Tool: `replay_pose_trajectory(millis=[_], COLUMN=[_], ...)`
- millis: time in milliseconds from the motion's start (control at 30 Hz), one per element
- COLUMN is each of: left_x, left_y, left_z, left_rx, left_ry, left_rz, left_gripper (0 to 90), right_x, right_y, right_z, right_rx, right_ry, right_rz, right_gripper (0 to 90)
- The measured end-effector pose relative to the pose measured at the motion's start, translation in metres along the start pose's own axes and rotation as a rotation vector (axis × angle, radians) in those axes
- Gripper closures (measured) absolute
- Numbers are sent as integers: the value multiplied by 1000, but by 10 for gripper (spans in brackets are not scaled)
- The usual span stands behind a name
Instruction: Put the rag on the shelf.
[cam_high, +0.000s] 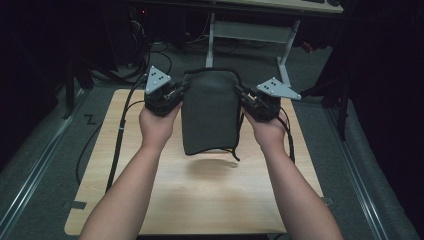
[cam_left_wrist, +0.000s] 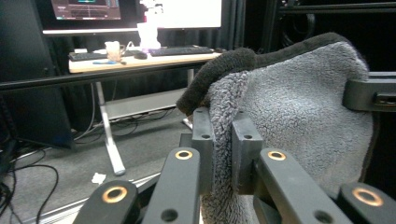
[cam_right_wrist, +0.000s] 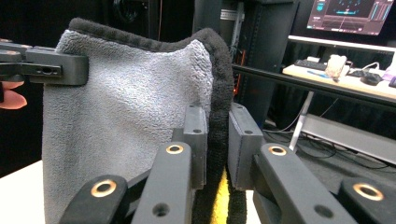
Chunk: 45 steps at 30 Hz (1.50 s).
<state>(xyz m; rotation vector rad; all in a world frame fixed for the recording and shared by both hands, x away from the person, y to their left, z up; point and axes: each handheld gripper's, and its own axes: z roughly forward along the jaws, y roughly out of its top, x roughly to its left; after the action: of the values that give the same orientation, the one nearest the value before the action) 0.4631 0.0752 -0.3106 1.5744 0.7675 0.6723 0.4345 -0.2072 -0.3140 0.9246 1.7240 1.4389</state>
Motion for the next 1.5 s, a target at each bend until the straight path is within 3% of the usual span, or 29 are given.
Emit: replay_pose_trajectory(millis=[167, 233, 300, 367, 633, 767, 1167, 1300, 1500], left_x=[12, 17, 19, 23, 36, 39, 43, 46, 48], left_y=[1, -1, -4, -10, -41, -57, -88, -97, -103], left_z=[20, 28, 36, 44, 66, 70, 72, 73, 71], left_rx=[37, 55, 84, 107, 207, 256, 289, 316, 314], left_ry=[4, -4, 3, 0, -12, -31, -70, -78, -95], left_rz=[28, 16, 54, 67, 16, -7, -89, -102, -116], left_gripper=[817, 814, 816, 816, 811, 819, 832, 830, 831], right_x=[-12, -19, -23, -27, -43, -44, -50, -51, -55], right_y=[1, -3, -6, -10, -32, -45, -67, -74, -82], right_z=[17, 25, 30, 36, 59, 64, 70, 73, 74], right_rx=[21, 40, 57, 73, 157, 197, 252, 277, 280], right_ry=[-9, -5, -9, -3, 17, 23, 50, 55, 81], right_rz=[-11, -12, -17, -15, 16, -8, 31, 53, 96], right_gripper=[802, 802, 803, 803, 803, 806, 814, 814, 814])
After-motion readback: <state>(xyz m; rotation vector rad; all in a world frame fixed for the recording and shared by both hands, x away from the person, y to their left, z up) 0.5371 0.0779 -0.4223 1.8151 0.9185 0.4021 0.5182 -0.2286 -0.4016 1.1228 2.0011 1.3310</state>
